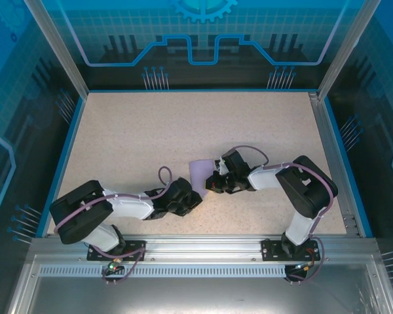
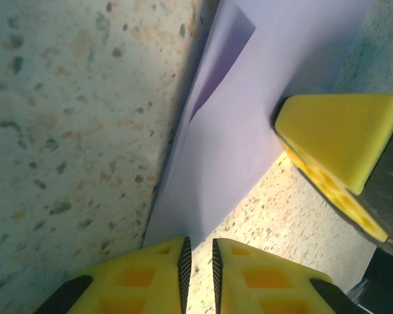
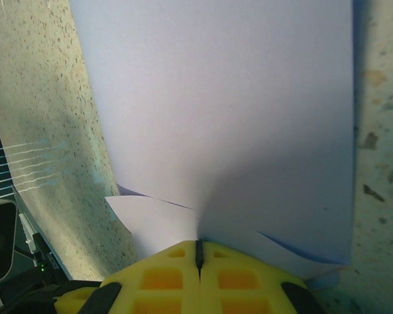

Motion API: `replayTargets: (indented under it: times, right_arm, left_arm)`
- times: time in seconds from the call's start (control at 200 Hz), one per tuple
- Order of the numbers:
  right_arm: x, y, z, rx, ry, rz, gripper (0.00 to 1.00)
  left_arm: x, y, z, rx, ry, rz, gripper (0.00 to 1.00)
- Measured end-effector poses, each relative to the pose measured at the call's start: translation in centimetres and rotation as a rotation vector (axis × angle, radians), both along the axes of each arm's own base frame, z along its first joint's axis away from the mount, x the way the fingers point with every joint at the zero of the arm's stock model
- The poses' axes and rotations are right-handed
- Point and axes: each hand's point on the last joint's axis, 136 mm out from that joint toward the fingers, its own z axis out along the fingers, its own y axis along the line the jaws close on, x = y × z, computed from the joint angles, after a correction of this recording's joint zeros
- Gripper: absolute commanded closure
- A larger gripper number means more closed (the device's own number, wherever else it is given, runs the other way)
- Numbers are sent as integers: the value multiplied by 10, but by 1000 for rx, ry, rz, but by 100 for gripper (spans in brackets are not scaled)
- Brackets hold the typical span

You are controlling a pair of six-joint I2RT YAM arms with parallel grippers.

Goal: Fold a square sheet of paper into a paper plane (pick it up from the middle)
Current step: Third fold the triangle at the center of the table.

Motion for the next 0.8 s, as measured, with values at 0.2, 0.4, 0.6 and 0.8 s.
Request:
replayTargets:
  times: [0.2, 0.4, 0.6, 0.8]
  right_arm:
    - [0, 0, 0, -1, 5, -3, 100]
    - [0, 0, 0, -1, 10, -8, 100]
    - [0, 0, 0, -4, 16, -8, 100]
    - [0, 0, 0, -4, 16, -8, 100]
  left_arm:
    - [-15, 6, 1, 35, 24, -24, 77]
    - [-28, 22, 3, 64, 43, -29, 72]
    - [-26, 20, 8, 86, 37, -48, 73]
    - [-3, 4, 19, 38, -8, -28, 73]
